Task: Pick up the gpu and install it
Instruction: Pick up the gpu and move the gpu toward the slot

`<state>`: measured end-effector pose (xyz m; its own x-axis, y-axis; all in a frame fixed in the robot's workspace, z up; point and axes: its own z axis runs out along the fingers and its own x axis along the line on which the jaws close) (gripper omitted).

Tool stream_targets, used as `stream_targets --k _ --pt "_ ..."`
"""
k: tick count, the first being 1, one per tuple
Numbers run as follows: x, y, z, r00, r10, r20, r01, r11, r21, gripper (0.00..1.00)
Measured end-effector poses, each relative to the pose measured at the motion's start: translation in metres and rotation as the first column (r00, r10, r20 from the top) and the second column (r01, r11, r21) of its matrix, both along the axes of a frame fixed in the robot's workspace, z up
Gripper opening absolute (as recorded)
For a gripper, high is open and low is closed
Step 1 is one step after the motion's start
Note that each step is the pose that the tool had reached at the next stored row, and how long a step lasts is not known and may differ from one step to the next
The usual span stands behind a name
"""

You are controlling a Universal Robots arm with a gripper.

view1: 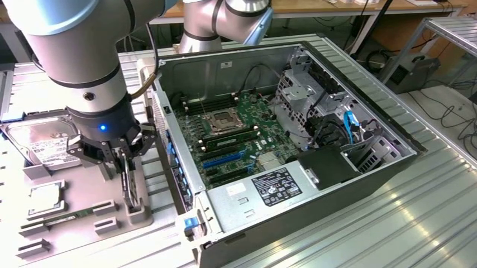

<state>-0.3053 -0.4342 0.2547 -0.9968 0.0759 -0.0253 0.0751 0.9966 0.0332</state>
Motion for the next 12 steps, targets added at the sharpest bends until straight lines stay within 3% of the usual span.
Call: stream_targets --k 12 --pt "0.0000 0.0013 0.0002 1.0000 0.000 0.0000 0.000 1.0000 0.0000 0.26"
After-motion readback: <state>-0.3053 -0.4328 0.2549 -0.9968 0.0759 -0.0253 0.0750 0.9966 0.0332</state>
